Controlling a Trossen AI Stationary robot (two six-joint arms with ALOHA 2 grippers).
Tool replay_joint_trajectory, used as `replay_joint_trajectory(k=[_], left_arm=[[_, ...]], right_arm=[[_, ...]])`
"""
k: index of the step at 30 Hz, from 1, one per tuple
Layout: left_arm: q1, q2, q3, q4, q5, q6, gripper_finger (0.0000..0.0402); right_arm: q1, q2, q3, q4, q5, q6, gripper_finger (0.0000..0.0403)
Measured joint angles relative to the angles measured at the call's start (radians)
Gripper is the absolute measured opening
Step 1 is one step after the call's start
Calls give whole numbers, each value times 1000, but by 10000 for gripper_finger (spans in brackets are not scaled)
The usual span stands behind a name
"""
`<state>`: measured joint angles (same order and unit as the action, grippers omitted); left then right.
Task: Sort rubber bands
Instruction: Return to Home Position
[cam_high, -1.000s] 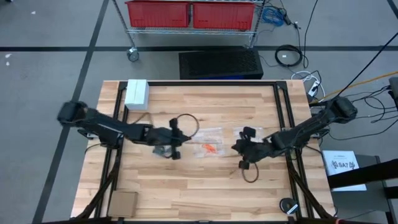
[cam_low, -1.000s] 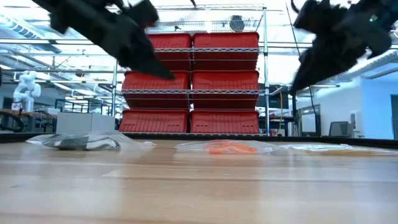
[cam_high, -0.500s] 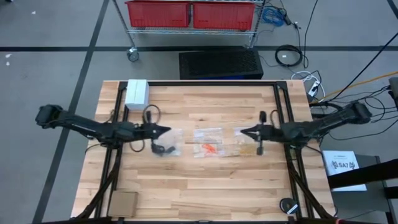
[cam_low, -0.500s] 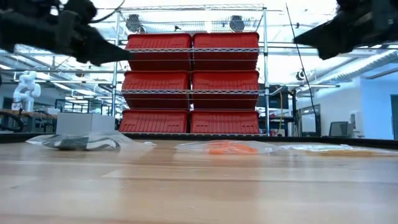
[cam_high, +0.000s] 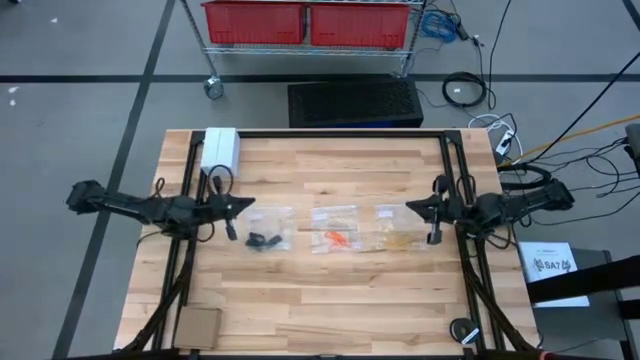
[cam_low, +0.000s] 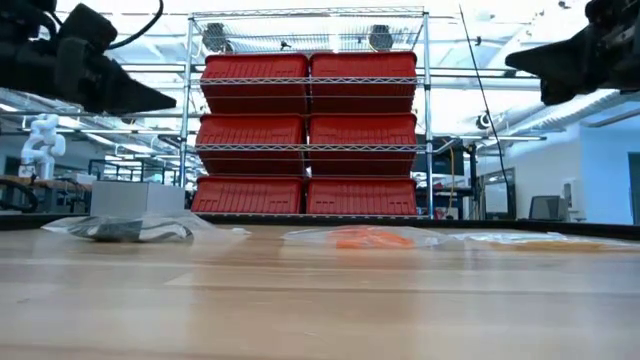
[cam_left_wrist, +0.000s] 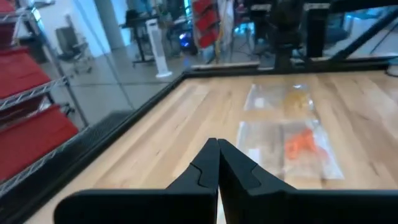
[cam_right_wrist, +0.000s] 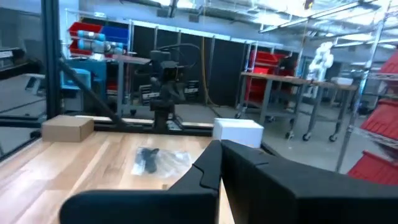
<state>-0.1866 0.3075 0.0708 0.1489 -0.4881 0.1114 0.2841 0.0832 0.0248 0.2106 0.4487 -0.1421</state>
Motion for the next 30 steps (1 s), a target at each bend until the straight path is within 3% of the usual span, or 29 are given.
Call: replay_joint_trajectory(k=[6, 10, 15, 21, 24, 30], left_arm=[[-4, -194, 0, -186, -41, -68, 4], [9, -304, -12, -239, -42, -72, 4], [72, -302, -16, -233, 13, -19, 4], [158, -306, -45, -153, 282, -53, 4], [205, -302, -63, -118, 364, -53, 4], [288, -294, -63, -126, 414, -16, 4]], right_arm=[[-4, -81, -1, -132, 100, -29, 0], [-64, -79, -11, -140, 94, -4, 0], [-199, -65, -11, -144, -63, 15, 0], [-371, -60, -11, -176, -308, 83, 0], [-428, -60, -11, -186, -374, 93, 0], [-484, -41, -11, -201, -426, 79, 0]])
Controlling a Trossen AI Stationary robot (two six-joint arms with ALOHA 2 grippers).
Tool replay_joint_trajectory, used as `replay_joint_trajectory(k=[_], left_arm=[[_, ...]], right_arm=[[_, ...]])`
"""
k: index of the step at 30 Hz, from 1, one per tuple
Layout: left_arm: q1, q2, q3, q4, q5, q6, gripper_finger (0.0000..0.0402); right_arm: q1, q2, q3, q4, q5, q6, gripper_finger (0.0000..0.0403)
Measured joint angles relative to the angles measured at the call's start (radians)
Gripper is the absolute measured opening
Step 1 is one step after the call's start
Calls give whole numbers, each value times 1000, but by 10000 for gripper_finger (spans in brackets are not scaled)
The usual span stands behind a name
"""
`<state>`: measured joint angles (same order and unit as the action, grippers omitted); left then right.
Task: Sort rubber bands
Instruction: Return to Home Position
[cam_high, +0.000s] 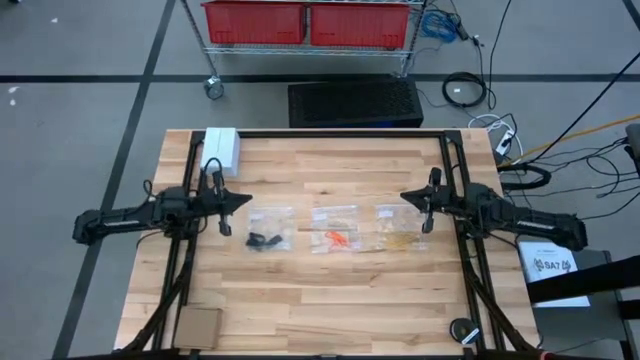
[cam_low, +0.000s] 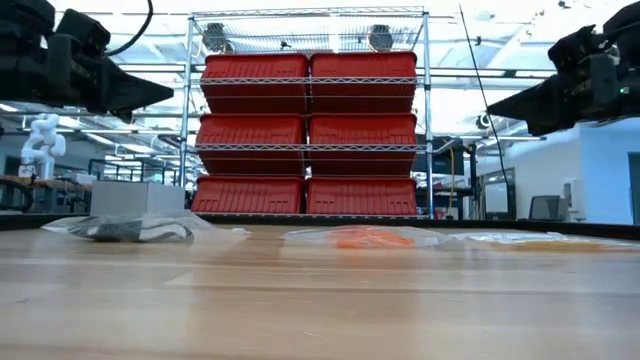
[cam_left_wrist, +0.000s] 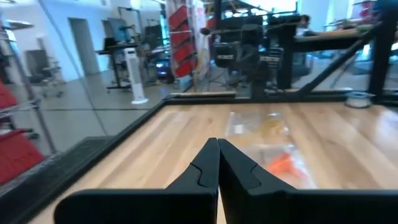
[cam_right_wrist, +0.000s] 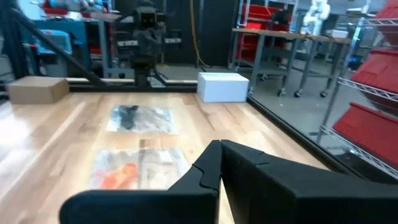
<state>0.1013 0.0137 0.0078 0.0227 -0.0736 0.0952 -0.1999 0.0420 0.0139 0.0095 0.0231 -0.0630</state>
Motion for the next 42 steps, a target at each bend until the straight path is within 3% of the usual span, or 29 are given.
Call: replay_joint_trajectory(k=[13, 22, 42], left_arm=[[64, 4, 0, 2, -17, 16, 18], [63, 4, 0, 2, -20, 17, 20], [63, 4, -1, 1, -20, 18, 20]], right_arm=[[-36, 25, 0, 1, 1, -50, 0], [-36, 25, 1, 1, 0, 126, 0], [-36, 25, 1, 1, 0, 130, 0]])
